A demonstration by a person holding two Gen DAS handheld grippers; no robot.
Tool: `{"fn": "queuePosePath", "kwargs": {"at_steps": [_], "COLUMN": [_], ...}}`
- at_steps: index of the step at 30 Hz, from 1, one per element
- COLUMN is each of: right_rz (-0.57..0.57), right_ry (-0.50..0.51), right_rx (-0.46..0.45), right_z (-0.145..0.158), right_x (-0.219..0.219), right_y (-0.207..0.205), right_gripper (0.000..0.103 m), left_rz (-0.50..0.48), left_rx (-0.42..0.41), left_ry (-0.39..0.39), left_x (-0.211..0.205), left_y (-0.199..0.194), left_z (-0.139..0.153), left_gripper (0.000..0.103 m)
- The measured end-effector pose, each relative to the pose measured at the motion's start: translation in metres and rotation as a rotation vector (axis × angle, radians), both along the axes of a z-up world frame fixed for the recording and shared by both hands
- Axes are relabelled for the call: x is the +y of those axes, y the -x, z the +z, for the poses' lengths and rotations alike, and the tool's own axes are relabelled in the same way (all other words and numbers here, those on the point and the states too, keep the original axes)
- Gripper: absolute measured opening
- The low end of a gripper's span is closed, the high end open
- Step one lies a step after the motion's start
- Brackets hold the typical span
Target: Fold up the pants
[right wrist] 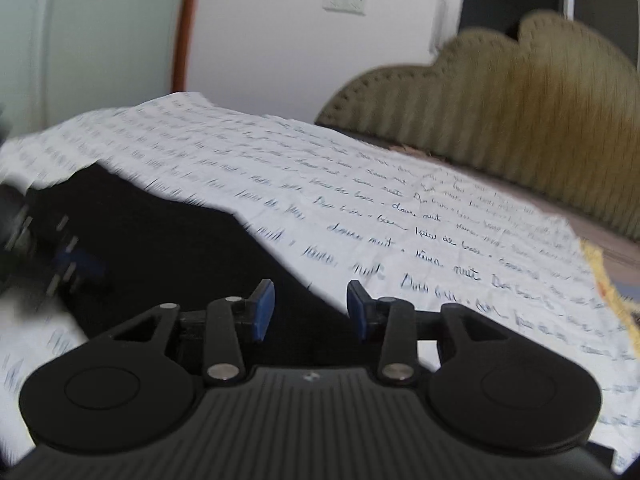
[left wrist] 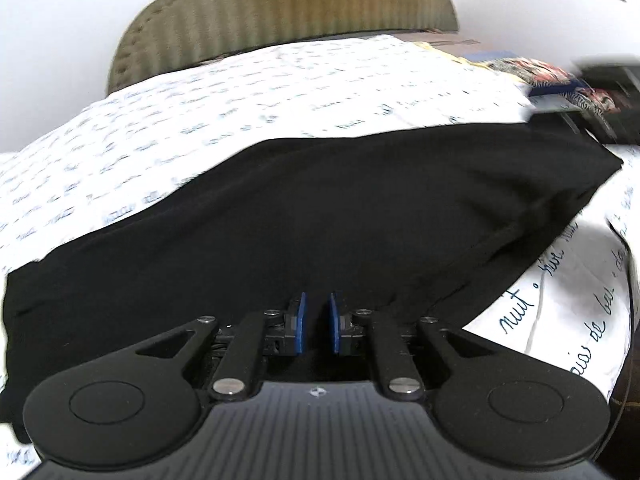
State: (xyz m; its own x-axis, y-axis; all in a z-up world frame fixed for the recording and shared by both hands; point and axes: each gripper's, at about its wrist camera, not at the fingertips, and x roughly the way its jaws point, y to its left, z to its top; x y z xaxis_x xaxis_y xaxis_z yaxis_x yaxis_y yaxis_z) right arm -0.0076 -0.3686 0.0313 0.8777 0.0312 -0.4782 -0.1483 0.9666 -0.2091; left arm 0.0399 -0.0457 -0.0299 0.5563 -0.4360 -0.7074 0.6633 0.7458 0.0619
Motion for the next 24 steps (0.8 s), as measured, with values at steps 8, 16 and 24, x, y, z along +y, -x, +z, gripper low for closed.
{"fn": "queuePosePath", "kwargs": {"at_steps": [8,16,24], "right_rz": [0.168,0.247,0.213], "right_ry": [0.120,0.160,-0.075], "right_rx": [-0.030,0.120,0.173], "right_z": [-0.044,-0.074,-0.045], "right_x": [0.101,0.146,0.099], "right_y": [0.030,-0.012,0.018], "right_gripper": [0.037,0.040,0.022], "left_rz": [0.207,0.242,0.176], "left_rx": [-0.044,0.021,0.010], "left_ry": [-0.003,0.046,0.047], "left_x": [0.039,0.058,0.034], "left_y": [0.000,-0.006,-0.001], "left_z": [0.022,0.029,0.027], "left_gripper": [0.013,0.013,0.013]}}
